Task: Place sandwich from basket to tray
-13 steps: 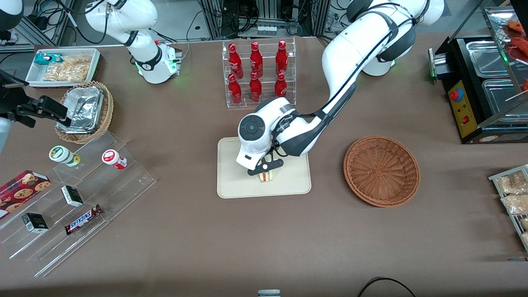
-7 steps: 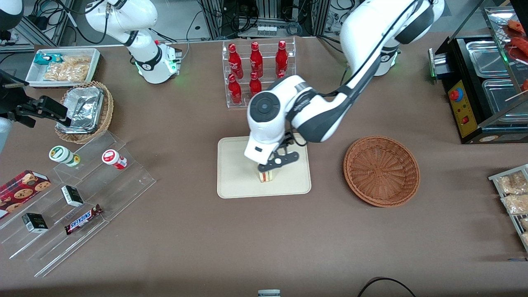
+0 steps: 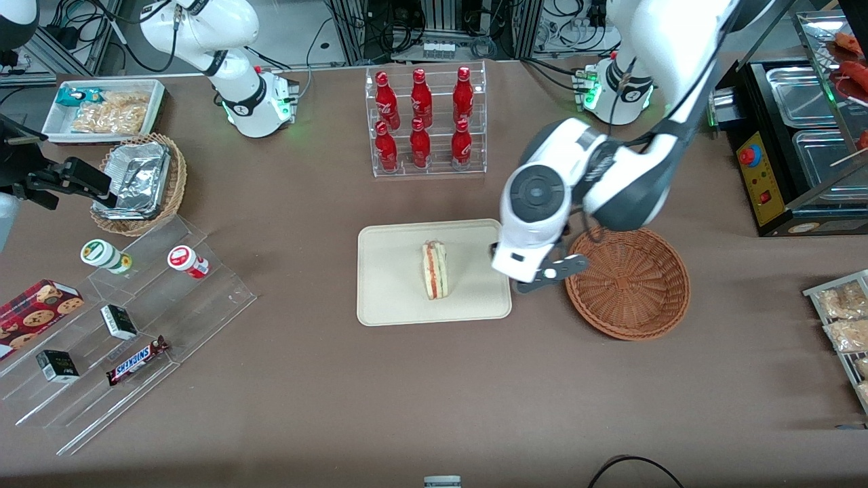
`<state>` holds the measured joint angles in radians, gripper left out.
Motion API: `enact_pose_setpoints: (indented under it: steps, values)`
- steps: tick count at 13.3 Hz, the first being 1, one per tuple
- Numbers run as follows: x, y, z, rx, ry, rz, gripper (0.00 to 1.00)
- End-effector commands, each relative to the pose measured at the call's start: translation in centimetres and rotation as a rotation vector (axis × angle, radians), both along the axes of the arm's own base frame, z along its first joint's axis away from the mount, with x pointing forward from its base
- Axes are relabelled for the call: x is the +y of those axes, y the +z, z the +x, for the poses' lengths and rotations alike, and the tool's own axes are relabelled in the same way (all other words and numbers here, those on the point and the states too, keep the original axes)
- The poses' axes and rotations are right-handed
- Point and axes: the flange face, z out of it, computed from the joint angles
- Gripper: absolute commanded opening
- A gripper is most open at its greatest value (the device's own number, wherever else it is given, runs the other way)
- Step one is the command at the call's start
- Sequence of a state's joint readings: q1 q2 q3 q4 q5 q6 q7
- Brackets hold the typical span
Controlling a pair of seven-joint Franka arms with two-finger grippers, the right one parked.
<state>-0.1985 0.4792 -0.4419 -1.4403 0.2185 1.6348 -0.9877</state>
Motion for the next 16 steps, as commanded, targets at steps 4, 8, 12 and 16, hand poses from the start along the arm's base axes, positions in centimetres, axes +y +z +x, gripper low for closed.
enact_pose_setpoints:
  steps: [4,8,12,16]
  values:
    - [9.7,3.3,-2.1,0.034,-0.100,0.027,1.00]
    - [14.7,5.9,-3.0,0.096,-0.181,-0.032,1.00]
    - [20.3,9.8,-3.5,0.141,-0.329,-0.151,1.00]
    - [28.0,14.9,-2.8,0.142,-0.435,-0.244,1.00]
